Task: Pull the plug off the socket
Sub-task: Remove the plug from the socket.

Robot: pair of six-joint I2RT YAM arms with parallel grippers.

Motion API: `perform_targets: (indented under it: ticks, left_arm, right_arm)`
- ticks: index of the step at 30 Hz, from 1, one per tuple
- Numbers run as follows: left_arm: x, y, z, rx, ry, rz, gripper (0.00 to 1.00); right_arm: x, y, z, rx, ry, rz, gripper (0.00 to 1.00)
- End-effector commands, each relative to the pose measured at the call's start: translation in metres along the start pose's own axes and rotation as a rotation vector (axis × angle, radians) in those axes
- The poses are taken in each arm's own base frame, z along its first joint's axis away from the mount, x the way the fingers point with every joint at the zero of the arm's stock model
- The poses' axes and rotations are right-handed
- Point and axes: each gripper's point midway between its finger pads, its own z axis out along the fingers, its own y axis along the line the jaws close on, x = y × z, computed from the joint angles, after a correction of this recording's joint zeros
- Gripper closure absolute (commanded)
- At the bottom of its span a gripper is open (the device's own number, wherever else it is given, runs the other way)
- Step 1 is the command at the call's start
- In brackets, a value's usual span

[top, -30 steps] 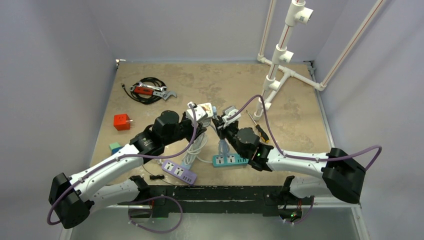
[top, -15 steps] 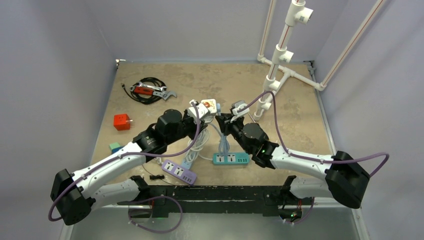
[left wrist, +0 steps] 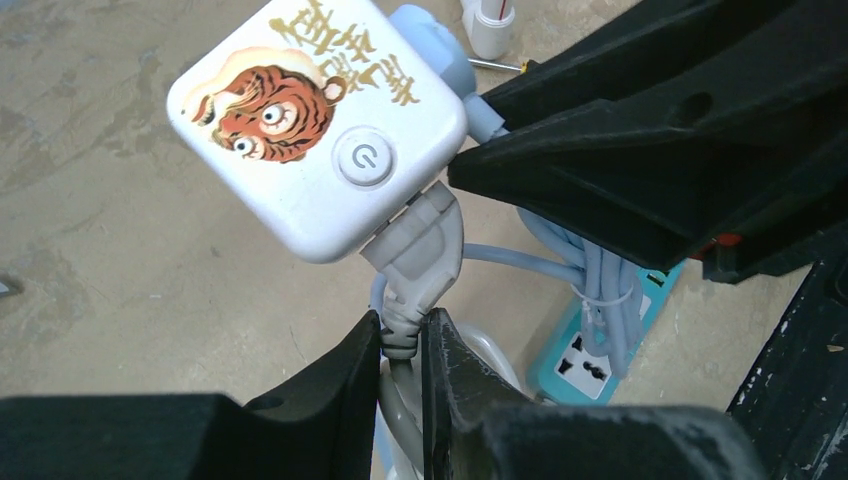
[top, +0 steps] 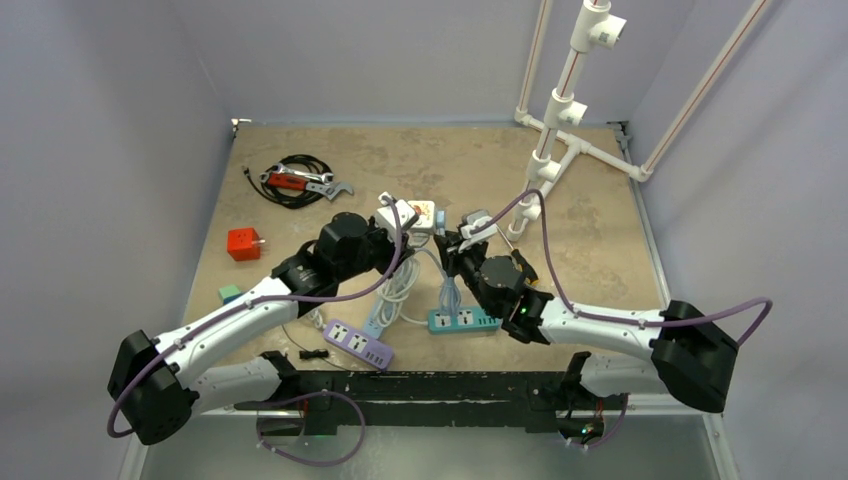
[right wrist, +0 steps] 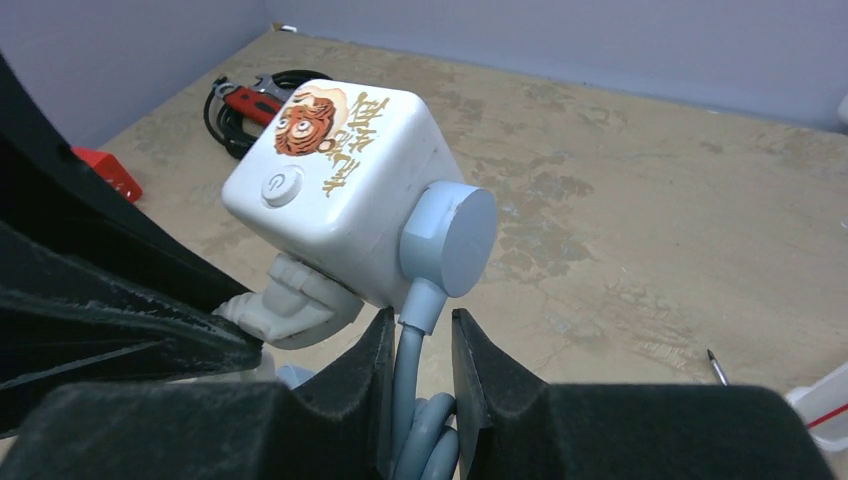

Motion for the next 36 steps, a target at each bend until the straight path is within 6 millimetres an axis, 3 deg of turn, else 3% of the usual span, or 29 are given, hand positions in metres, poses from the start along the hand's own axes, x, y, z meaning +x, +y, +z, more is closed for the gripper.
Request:
perform_targets:
  ticks: [1,7,13,19,23,25,28,30,33,34,36]
  left_arm:
    - [-0.035,0.05,-0.008,-0.19,-0.093,-0.094,1.0]
    - [-0.039,0.056,-0.012,-0.203,-0.116,-0.114,1.0]
    - [-0.04,0.05,-0.013,-0.17,-0.123,-0.103,1.0]
    - [-0.031,0.055,-0.006,-0.194,-0.08,-0.108,1.0]
    - [-0.031,0.053,-0.007,-0.184,-0.082,-0.105,1.0]
    - [-0.032,0.046,-0.005,-0.142,-0.085,-0.1,1.0]
    - [-0.036,0.019,0.0,0.02,-0.087,-0.079,0.99]
    - [-0.037,0.003,0.002,0.113,-0.084,-0.071,0.78]
    - [-0.039,-0.007,0.002,0.175,-0.092,-0.076,0.35]
    - [-0.039,-0.01,0.002,0.192,-0.097,-0.079,0.26]
    - [-0.039,-0.017,0.002,0.23,-0.1,-0.091,0.19]
  right_arm:
    - [-0.026,-0.02,-0.007,0.181,-0.111,0.026,1.0]
    - [-0.019,-0.012,-0.004,0.194,-0.095,0.014,1.0]
    - [-0.016,-0.039,-0.009,0.327,-0.089,0.032,1.0]
    - [-0.022,-0.069,-0.008,0.35,-0.1,0.078,1.0]
    - [-0.025,-0.075,-0.008,0.333,-0.106,0.085,1.0]
    - [-0.028,-0.068,-0.008,0.287,-0.115,0.078,1.0]
    - [-0.033,-0.059,-0.007,0.223,-0.136,0.063,1.0]
    - [-0.037,-0.051,-0.009,0.164,-0.155,0.064,1.0]
    - [-0.051,-0.037,-0.017,0.06,-0.212,0.08,1.0]
    - [-0.055,-0.034,-0.021,0.035,-0.232,0.089,1.0]
    - [-0.063,-0.031,-0.027,0.006,-0.267,0.111,1.0]
